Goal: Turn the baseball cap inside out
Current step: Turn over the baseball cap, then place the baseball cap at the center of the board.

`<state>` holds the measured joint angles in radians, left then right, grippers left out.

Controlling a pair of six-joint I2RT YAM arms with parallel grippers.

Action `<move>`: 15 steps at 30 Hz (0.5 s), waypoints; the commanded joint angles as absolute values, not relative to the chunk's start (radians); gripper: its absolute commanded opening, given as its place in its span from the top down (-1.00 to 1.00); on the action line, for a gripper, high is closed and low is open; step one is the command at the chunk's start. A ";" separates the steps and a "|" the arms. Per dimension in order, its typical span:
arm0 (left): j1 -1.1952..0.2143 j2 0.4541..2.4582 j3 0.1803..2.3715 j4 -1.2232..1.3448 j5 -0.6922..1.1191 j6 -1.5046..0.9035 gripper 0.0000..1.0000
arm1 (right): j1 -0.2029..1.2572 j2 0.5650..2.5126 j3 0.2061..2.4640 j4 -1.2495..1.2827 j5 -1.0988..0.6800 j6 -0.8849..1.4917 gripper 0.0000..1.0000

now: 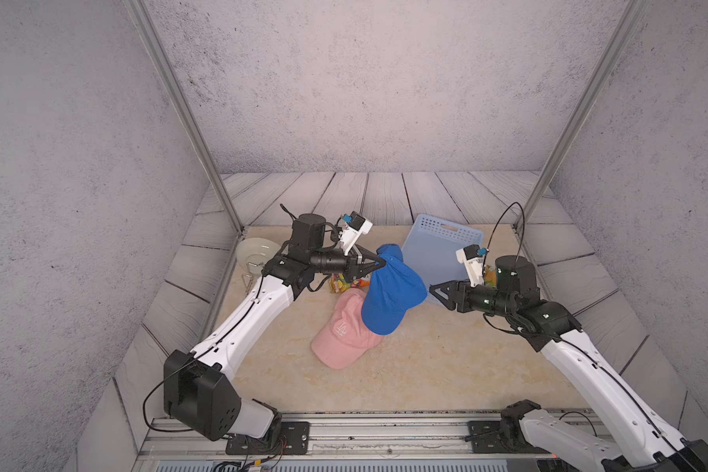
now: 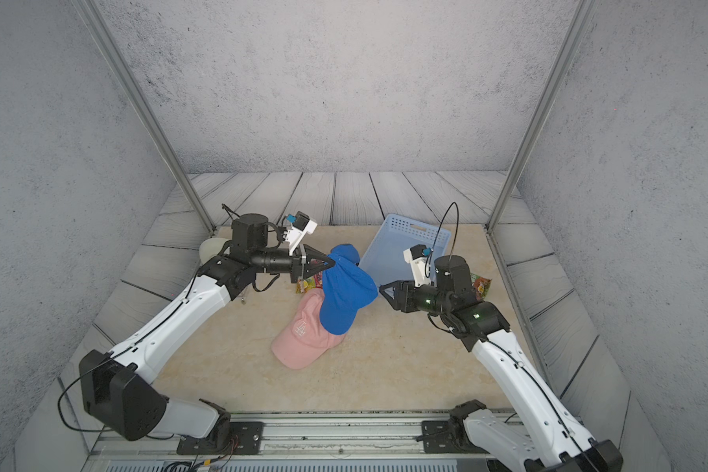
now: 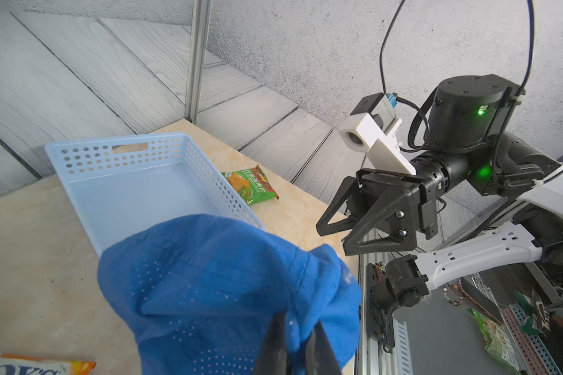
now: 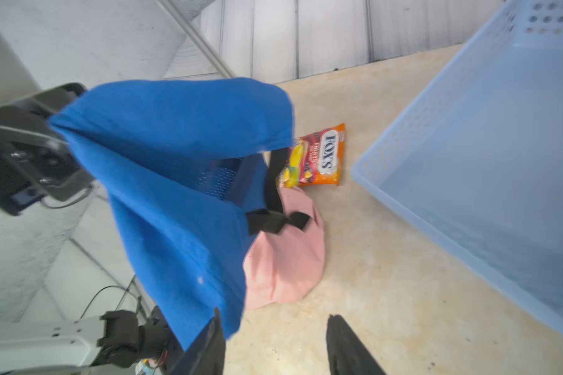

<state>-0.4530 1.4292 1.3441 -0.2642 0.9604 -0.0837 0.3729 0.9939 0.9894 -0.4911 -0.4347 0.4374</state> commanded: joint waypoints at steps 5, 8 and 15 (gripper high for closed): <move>-0.533 1.439 1.485 -0.598 0.886 0.146 1.00 | 0.367 0.966 1.059 -0.678 0.093 0.286 -0.61; -0.626 1.481 1.562 -0.729 0.811 0.223 1.00 | 0.367 0.982 1.079 -0.679 0.216 0.227 -0.65; -0.841 1.691 1.698 -0.964 0.580 0.382 1.00 | 0.361 0.977 1.064 -0.666 0.337 0.206 -0.67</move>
